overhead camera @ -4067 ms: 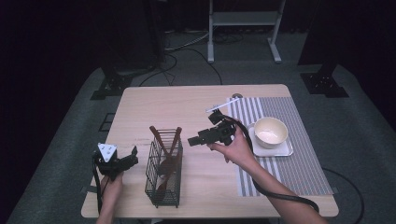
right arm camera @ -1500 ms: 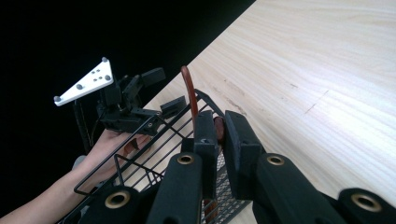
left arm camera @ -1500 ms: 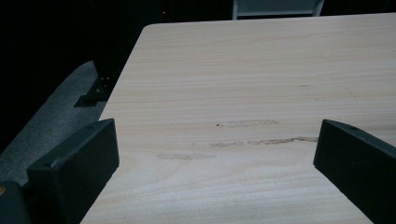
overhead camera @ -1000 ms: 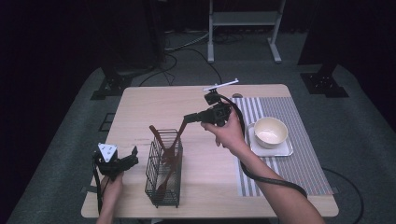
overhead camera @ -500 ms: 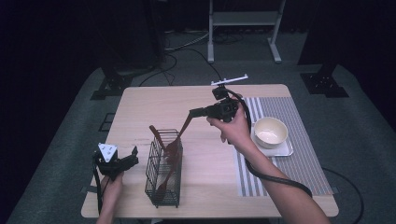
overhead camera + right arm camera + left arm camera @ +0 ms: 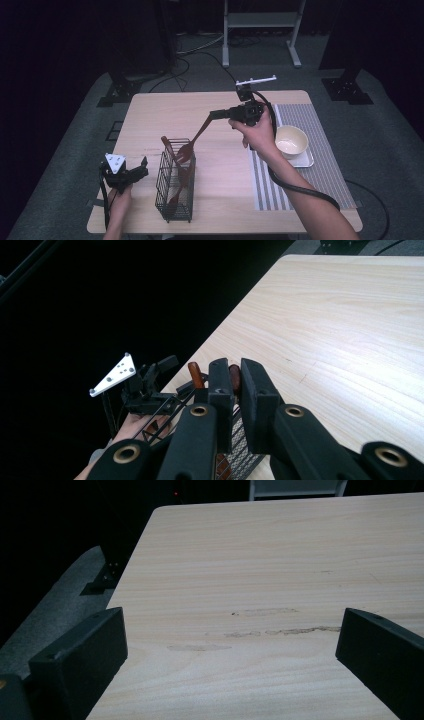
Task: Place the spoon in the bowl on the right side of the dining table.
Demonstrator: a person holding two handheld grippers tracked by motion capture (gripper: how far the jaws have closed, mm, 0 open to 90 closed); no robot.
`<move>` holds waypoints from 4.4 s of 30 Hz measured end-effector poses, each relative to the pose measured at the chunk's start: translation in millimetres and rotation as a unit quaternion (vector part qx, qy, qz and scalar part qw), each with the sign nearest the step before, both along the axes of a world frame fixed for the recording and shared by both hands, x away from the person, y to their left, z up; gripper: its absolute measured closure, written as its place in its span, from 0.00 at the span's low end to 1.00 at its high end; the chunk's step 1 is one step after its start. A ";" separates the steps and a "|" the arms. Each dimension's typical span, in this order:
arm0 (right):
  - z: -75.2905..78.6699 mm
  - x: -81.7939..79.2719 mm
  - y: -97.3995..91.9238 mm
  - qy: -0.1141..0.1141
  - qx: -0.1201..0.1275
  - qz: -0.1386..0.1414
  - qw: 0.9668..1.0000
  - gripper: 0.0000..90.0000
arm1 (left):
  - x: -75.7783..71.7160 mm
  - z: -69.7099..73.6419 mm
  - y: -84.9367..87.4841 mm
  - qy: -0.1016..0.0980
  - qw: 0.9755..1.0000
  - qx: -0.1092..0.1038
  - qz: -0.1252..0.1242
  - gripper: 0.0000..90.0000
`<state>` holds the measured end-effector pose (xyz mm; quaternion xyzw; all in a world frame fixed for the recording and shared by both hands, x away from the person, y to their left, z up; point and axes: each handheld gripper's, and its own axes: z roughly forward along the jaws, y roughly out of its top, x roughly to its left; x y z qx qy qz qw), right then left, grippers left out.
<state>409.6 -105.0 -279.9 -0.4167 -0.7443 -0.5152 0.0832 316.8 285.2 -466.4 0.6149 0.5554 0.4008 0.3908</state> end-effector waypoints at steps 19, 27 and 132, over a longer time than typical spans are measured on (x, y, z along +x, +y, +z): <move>10.9 -1.2 -21.3 0.001 0.011 -0.018 1.000 0.93 | 0.1 -0.1 -0.4 0.000 1.000 0.001 0.001 0.00; 14.2 -0.9 -31.1 0.000 0.013 -0.025 1.000 0.93 | 0.3 -0.2 -0.6 -0.001 1.000 0.002 0.001 0.00; -58.6 0.1 -172.3 0.063 0.005 -0.165 0.984 0.93 | 0.2 -0.4 -2.0 0.001 1.000 0.011 0.000 0.00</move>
